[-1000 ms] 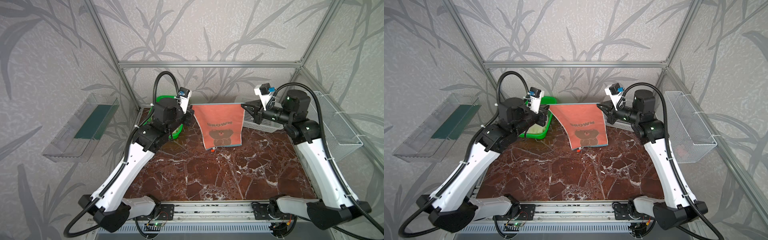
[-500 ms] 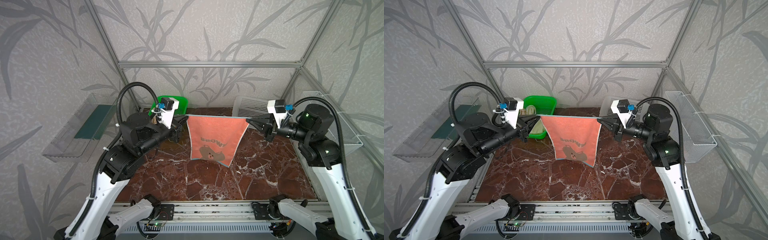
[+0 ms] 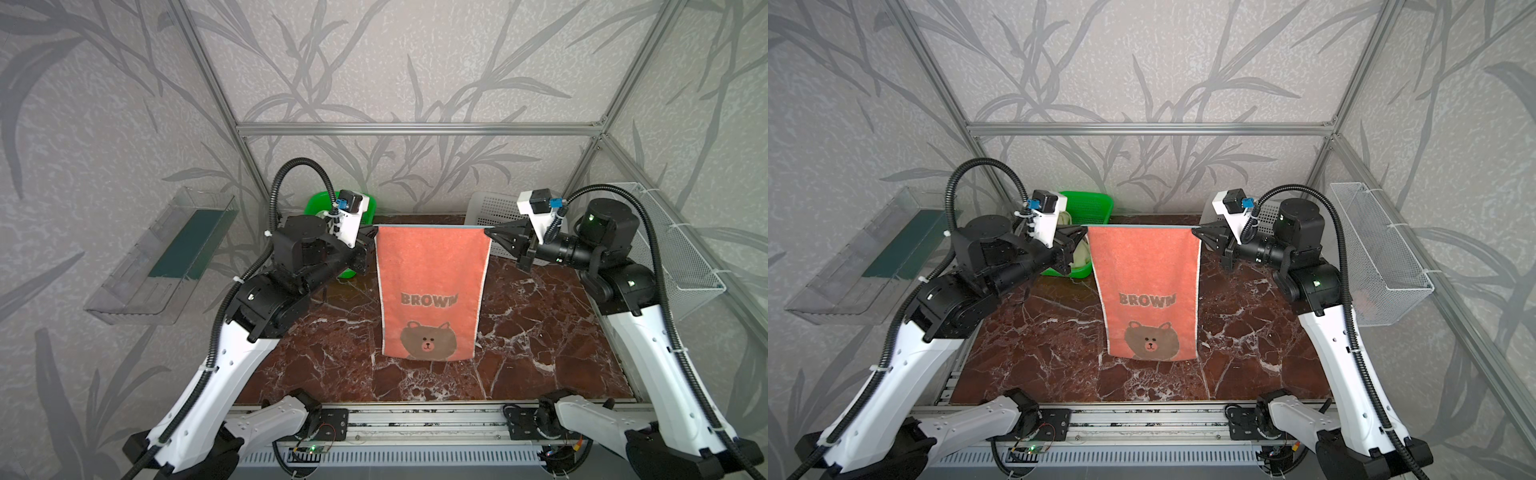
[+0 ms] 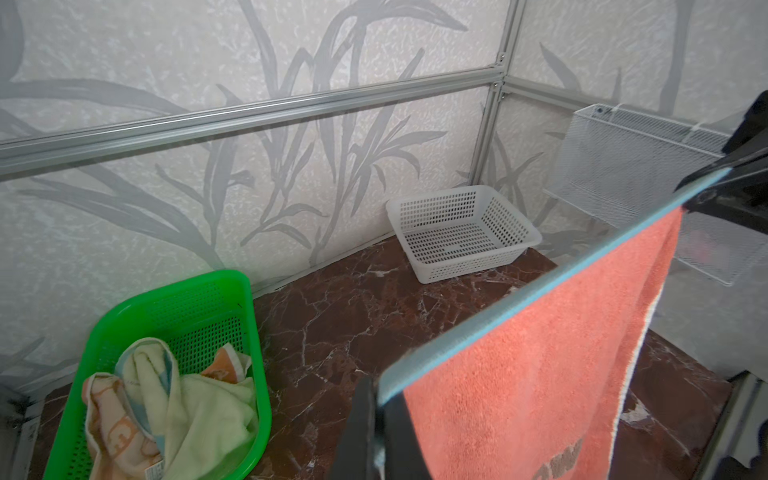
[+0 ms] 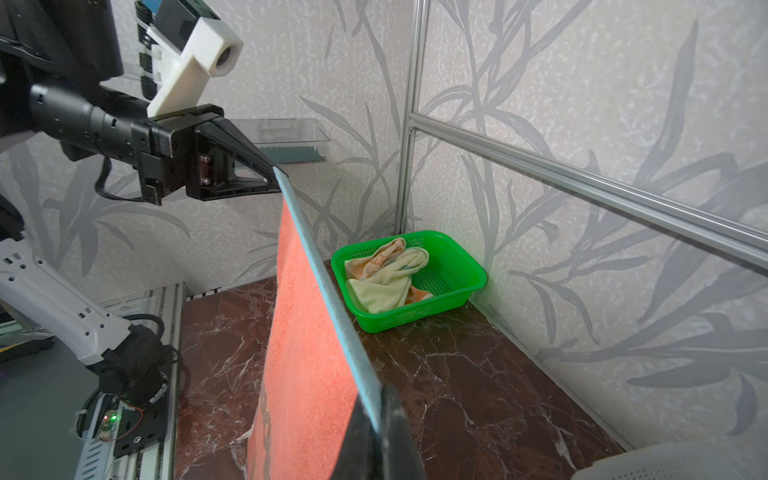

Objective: Fold and stack the towels
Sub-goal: 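Lower the hanging towel onto the table with both grippers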

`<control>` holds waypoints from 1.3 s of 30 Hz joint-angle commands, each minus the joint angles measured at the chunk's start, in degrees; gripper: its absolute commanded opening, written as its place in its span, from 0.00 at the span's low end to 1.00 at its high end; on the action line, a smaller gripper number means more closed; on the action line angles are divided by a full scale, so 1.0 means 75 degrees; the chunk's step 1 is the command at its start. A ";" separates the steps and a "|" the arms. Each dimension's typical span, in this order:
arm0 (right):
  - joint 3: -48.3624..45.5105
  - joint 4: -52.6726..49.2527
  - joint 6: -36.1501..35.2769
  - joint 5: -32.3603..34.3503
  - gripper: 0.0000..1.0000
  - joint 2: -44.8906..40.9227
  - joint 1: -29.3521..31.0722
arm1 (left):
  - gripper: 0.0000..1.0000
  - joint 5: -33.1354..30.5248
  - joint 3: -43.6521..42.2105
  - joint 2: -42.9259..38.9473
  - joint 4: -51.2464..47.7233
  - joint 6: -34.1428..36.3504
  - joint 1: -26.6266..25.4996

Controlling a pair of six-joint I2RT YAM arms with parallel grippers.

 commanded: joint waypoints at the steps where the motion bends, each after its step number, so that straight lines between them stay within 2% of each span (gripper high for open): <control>1: -0.0184 0.0551 -0.0145 0.0917 0.00 0.0285 -0.0197 | 0.00 -0.1534 0.0000 0.0324 0.0374 0.0356 0.0198; 6: -0.0342 0.1345 -0.0196 0.1173 0.00 0.1031 -0.0330 | 0.00 -0.1961 0.0289 0.1451 0.0909 0.0757 0.0381; 14: -0.0085 0.2121 -0.0384 0.1241 0.00 0.2666 -0.0548 | 0.00 -0.1786 0.1348 0.3721 0.1311 0.0824 0.0774; 20: 0.0459 0.2126 -0.0470 0.1004 0.00 0.3297 -0.0601 | 0.00 -0.1796 0.2178 0.4653 0.1166 0.0986 0.0809; 26: 0.0437 0.2152 -0.0350 0.0794 0.00 0.3330 -0.0599 | 0.00 -0.1848 0.2135 0.4779 0.1237 0.0972 0.0820; 31: 0.0144 0.2098 -0.0233 0.0667 0.00 0.2807 -0.0591 | 0.00 -0.1608 0.1759 0.4241 0.1174 0.0829 0.0819; 33: 0.0139 0.1962 -0.0013 0.0582 0.00 0.2548 -0.0590 | 0.00 -0.1404 0.1631 0.3878 0.1086 0.0758 0.0810; 39: 0.0181 0.1715 0.0565 -0.0054 0.00 0.1765 -0.0578 | 0.00 -0.0012 0.0584 0.2254 0.1616 0.0559 0.0786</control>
